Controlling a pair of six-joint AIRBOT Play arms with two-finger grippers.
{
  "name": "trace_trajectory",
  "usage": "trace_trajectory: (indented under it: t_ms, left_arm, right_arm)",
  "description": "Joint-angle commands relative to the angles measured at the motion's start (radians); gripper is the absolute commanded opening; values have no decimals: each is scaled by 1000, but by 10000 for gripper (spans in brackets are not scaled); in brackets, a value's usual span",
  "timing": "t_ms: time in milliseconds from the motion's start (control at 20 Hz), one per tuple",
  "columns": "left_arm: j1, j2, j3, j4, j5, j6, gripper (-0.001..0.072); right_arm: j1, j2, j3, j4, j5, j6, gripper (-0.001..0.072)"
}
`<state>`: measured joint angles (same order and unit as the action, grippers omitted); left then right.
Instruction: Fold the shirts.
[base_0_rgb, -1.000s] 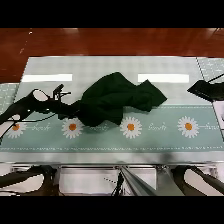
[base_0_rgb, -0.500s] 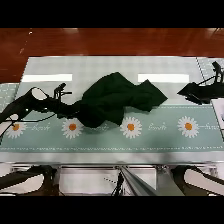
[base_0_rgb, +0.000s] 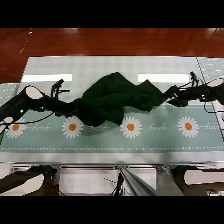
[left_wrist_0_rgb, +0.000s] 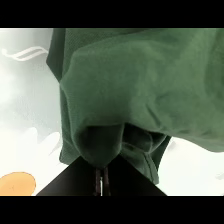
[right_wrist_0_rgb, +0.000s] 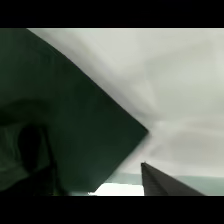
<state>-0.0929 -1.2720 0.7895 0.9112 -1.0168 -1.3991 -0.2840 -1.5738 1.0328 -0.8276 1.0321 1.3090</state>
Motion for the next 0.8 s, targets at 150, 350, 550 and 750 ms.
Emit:
trace_trajectory:
  t_ms: [150, 350, 550, 750]
  left_arm:
    - [1, 5, 8, -7, 6, 1, 17]
    - [1, 32, 126, -7, -2, 1, 17]
    - [1, 128, 405, -6, -5, 1, 16]
    - [1, 209, 724, 6, -6, 1, 17]
  right_arm:
    - [183, -70, 0, -4, -162, 52, 315]
    - [190, 18, 3, 63, -195, -10, 26]
    - [117, 297, 3, 63, -196, -92, 26]
    - [23, 621, 3, 63, -262, -119, 26]
